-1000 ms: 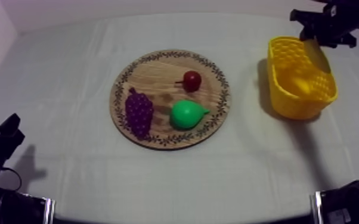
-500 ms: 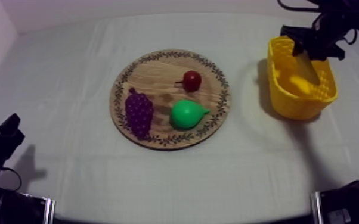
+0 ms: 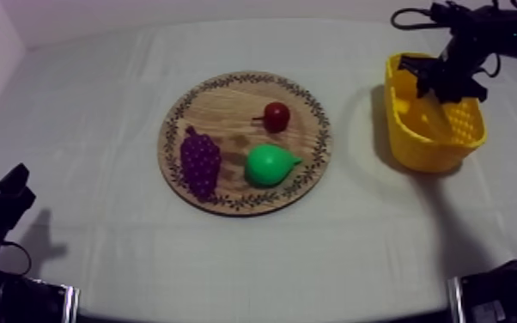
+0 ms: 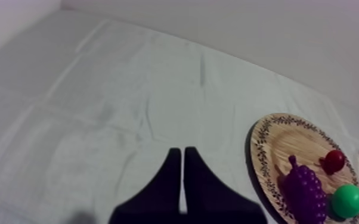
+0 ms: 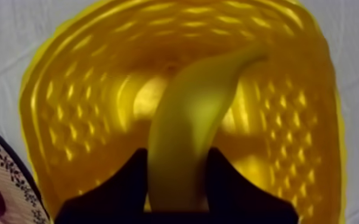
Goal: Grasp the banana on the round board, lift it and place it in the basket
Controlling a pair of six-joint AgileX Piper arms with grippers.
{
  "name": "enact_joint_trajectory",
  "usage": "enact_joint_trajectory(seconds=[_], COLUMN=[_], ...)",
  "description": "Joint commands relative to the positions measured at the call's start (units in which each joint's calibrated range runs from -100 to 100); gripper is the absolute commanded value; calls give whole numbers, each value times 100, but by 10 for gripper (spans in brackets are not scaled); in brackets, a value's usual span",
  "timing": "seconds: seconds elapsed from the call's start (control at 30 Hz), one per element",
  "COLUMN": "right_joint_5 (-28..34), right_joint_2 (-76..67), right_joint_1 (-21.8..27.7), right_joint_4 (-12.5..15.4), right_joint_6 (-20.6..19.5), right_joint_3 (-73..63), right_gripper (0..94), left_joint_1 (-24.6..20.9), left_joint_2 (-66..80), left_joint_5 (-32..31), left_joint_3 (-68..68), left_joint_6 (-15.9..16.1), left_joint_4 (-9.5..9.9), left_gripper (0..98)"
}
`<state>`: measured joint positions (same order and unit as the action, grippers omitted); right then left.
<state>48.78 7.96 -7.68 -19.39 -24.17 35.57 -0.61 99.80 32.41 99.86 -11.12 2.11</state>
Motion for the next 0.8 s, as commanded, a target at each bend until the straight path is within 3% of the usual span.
enact_joint_trajectory(seconds=[0.0,0.17,0.37,0.43,0.63,0.77], right_joint_5=[-9,-71,-93,-97,-223,-386], right_joint_2=[39,105,117,112,33,-98], right_joint_1=[1,2,2,7,36,59], right_joint_4=[-26,-74,-79,-47,66,132], right_joint_6=[-17,-86,-92,-44,123,301], right_joint_3=[7,43,46,28,22,71], right_gripper=[273,378,397,358,93,34], left_joint_1=[0,0,0,0,0,0], left_joint_2=[3,3,3,3,3,3], left_joint_5=[0,0,0,0,0,0], left_joint_3=[3,3,3,3,3,3], left_joint_6=[1,1,1,1,1,1], left_joint_4=[2,2,2,2,2,2], left_gripper=[1,1,1,1,1,1])
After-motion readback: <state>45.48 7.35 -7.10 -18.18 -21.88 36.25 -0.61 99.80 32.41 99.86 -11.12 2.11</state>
